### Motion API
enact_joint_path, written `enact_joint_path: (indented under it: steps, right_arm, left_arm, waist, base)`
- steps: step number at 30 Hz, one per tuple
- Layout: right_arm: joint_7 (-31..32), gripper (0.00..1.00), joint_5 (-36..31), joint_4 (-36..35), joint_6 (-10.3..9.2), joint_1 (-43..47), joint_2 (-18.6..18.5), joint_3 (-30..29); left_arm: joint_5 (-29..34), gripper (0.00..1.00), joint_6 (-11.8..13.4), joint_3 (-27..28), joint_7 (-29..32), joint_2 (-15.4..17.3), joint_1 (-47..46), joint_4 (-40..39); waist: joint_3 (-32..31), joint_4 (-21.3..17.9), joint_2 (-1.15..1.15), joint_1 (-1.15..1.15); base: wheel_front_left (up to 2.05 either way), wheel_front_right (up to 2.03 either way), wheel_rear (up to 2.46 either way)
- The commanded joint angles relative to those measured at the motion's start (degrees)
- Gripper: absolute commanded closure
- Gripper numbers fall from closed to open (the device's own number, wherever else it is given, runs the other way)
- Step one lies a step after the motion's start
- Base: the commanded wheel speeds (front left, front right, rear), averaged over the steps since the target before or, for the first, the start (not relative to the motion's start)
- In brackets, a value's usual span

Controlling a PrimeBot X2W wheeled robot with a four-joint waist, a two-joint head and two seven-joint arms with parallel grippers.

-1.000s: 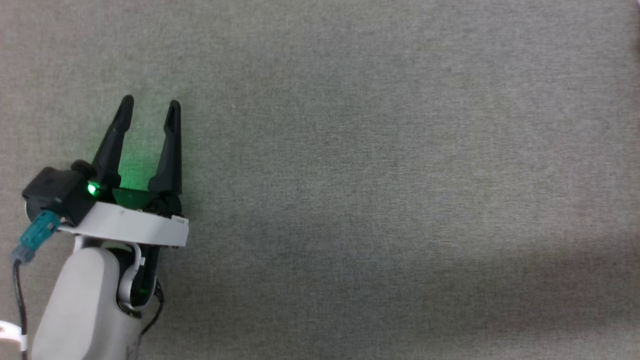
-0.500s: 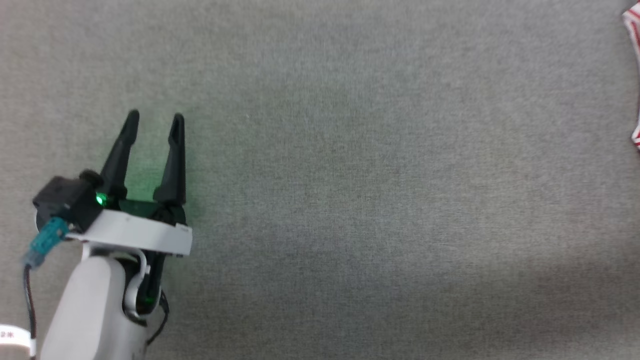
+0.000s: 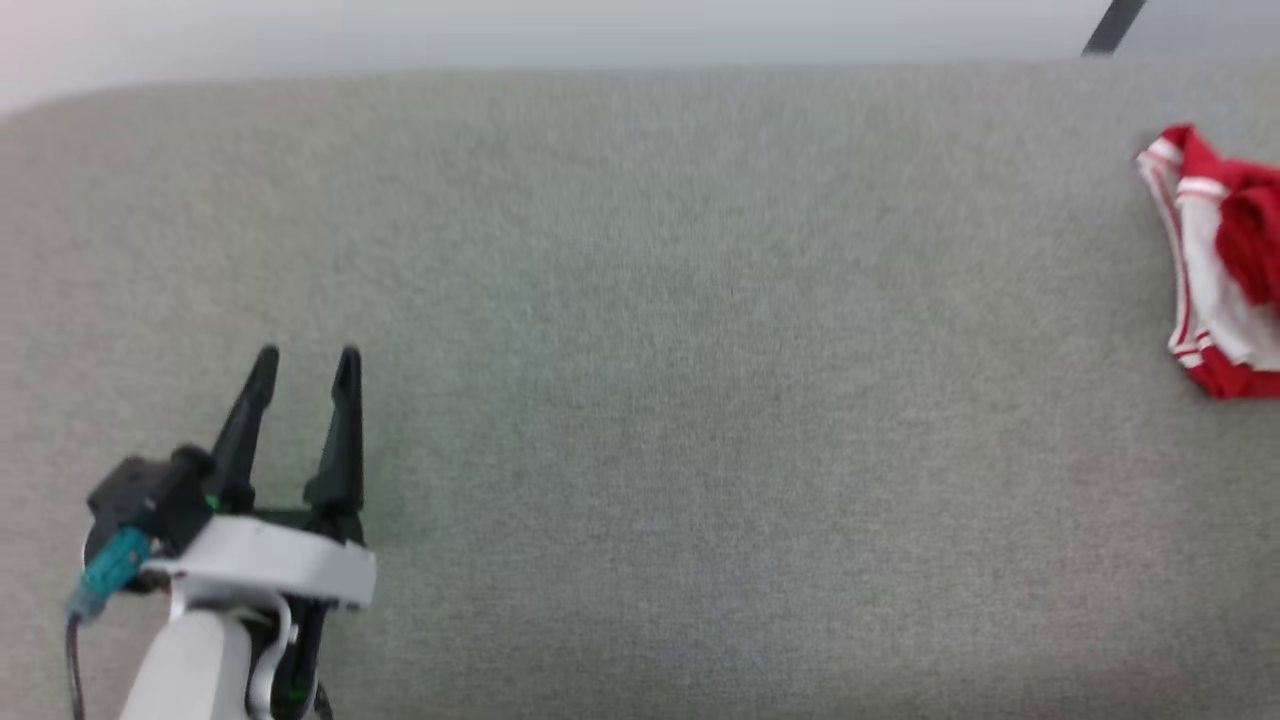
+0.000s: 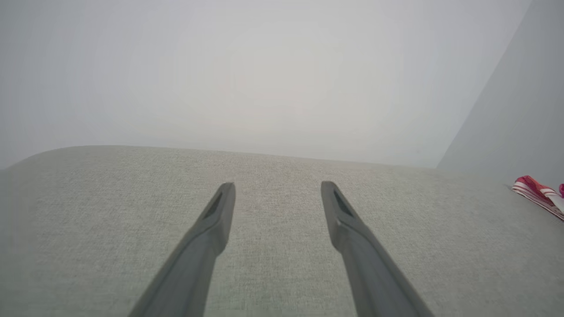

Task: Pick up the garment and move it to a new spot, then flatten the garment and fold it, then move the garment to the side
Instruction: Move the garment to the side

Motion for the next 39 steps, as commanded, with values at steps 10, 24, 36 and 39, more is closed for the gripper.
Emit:
enact_joint_path:
  steps: [10,24,36,39]
  right_arm:
    - [-8.9,0.00,-2.2,-7.2,-0.07,14.4,7.9,-8.1]
    - [-11.9,0.00,-6.0,-23.4,-0.07,32.5,18.2,-16.2]
    - [-12.0,0.00,-7.8,-31.4,-0.07,42.5,24.5,-18.8]
    - [-12.0,0.00,-8.1,-33.4,-0.07,44.5,26.0,-19.1]
  left_arm:
    - [1.3,0.00,-0.1,2.6,-0.2,0.0,7.6,0.2]
    - [1.4,0.00,-0.1,5.1,-0.2,0.4,13.6,0.0]
    - [0.4,0.00,-0.1,4.1,-0.2,1.6,15.9,-0.3]
    - [0.6,0.00,-0.1,3.4,-0.2,2.3,16.6,-0.5]
  waist:
    - [-11.2,1.2,0.00,0.00]
    - [-15.9,2.4,0.00,0.00]
    - [-16.8,2.1,0.00,0.00]
    - [-16.9,2.1,0.00,0.00]
  base:
    - [0.00,0.00,0.00]
    - [0.00,0.00,0.00]
    - [0.00,0.00,0.00]
    - [0.00,0.00,0.00]
